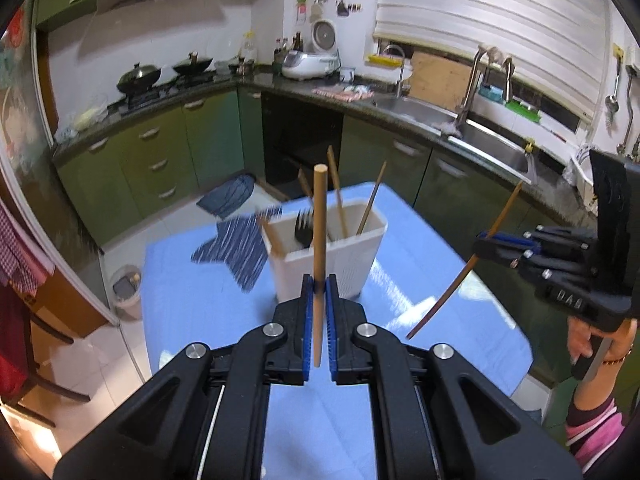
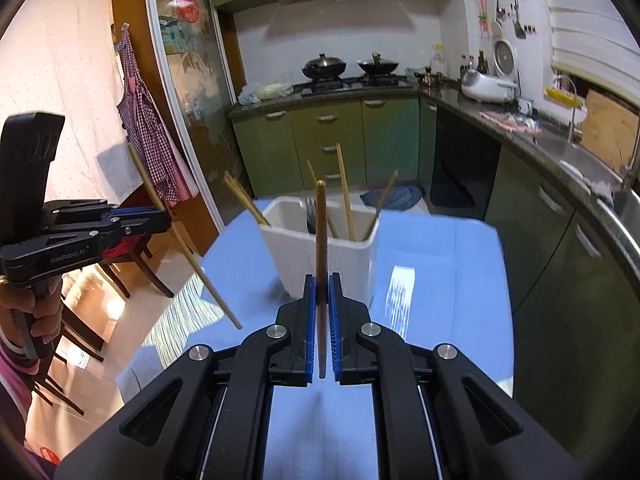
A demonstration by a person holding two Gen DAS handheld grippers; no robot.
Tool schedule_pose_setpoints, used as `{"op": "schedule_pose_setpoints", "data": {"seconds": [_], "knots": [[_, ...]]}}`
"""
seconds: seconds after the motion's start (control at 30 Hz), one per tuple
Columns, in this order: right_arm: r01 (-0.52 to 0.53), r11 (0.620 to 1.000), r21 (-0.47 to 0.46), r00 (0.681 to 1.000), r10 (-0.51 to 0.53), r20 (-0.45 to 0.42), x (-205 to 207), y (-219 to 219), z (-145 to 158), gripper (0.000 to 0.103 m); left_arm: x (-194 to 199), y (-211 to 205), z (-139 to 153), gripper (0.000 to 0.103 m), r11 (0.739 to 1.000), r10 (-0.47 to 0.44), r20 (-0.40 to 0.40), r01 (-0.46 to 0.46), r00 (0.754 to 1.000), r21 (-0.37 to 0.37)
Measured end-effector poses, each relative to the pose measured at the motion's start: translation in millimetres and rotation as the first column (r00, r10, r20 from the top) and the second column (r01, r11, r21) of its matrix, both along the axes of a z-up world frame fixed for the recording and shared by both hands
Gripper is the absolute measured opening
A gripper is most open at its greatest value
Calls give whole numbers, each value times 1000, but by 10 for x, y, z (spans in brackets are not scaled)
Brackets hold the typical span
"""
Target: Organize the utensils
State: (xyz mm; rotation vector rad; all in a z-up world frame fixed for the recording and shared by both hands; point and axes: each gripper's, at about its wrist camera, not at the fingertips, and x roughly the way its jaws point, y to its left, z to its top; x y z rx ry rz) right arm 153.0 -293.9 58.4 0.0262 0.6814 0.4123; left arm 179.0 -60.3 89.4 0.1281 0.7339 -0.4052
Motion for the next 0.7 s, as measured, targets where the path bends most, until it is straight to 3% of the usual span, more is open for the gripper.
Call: {"op": "schedule_pose_setpoints", "data": {"seconds": [0.2, 0.4, 0.53, 0.7], "knots": [[0, 1000, -1, 1000, 0, 31, 84, 6, 210, 7, 190, -125, 400, 6, 999, 17, 84, -14, 996, -38], [4, 1000, -2, 1000, -4, 8, 145, -59, 119, 7, 380, -200, 702, 6, 996, 52, 179, -37, 982, -87], [14, 1000, -2, 1000, -14, -10, 176, -130, 31, 7, 514, -254, 693, 6, 994, 80, 199, -64, 977, -85], [17, 1000, 4, 1000, -17, -7, 188, -166, 14, 7, 739, -317, 401, 6, 995, 97, 145, -93, 985, -32]]}}
